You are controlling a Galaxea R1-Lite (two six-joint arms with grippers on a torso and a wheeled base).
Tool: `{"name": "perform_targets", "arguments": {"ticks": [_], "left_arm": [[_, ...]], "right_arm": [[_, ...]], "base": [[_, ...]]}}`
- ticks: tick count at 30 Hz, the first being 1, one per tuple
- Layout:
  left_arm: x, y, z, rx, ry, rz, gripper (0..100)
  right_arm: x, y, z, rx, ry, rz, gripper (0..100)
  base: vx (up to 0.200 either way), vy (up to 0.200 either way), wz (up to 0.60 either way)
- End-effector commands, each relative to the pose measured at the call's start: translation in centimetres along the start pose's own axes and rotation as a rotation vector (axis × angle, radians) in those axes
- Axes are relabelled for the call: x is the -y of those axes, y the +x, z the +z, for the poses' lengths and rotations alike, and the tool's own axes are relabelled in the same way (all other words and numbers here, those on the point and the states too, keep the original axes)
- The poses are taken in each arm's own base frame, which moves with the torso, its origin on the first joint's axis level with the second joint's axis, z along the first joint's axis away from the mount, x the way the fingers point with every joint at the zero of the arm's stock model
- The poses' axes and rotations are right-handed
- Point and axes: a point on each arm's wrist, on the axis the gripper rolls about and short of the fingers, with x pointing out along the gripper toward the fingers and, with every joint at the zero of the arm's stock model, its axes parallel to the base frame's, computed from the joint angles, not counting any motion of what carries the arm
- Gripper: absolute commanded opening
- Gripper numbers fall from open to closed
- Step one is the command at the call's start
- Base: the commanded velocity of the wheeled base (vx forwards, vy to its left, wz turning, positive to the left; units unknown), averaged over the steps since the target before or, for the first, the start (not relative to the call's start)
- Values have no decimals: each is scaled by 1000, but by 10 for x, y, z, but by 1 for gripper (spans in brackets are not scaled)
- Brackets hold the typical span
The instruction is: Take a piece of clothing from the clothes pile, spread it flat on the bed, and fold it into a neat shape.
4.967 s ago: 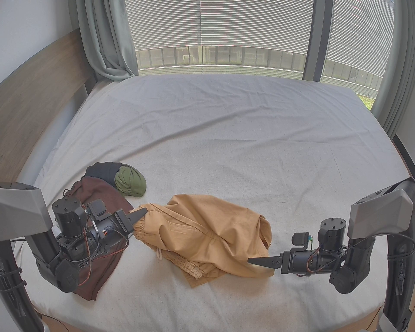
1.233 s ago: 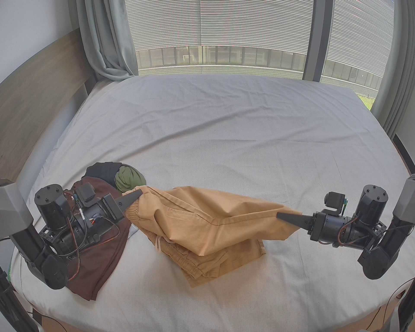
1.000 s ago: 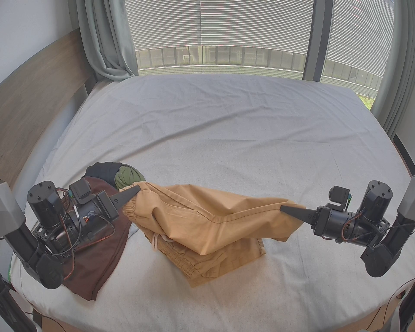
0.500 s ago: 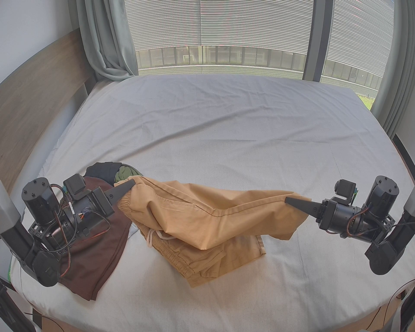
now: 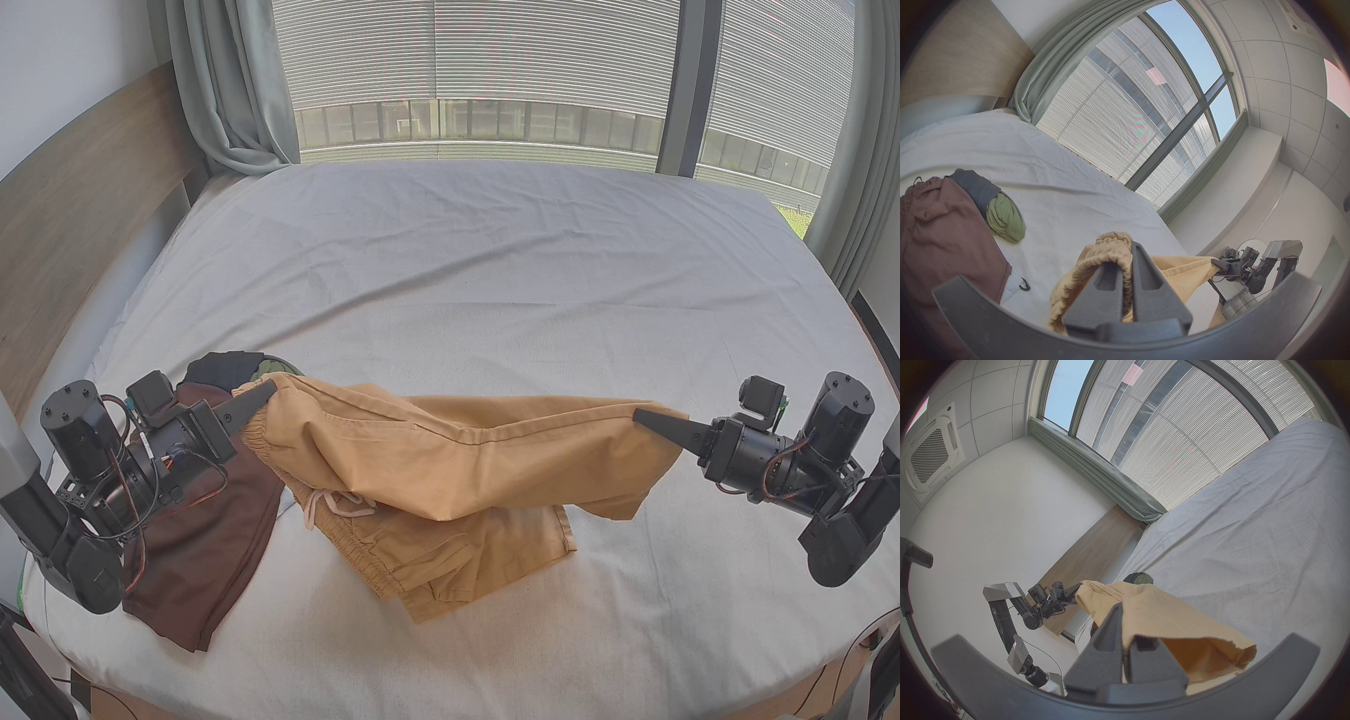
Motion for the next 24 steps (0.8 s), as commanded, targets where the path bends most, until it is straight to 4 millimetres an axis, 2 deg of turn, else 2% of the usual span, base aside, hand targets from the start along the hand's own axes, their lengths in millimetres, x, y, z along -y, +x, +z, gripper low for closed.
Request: {"name": "perform_targets", "arguments": {"ticks": [1,24], "left_arm": [[-4,-1,2,8,7,12,0],[-16,2,19,72,73,39,0]], "right_arm": [[2,-2,3,10,-3,-9,0],[12,-8,13,47,-10,-42,0]], "base": [[0,0,0],[0,0,0]]}}
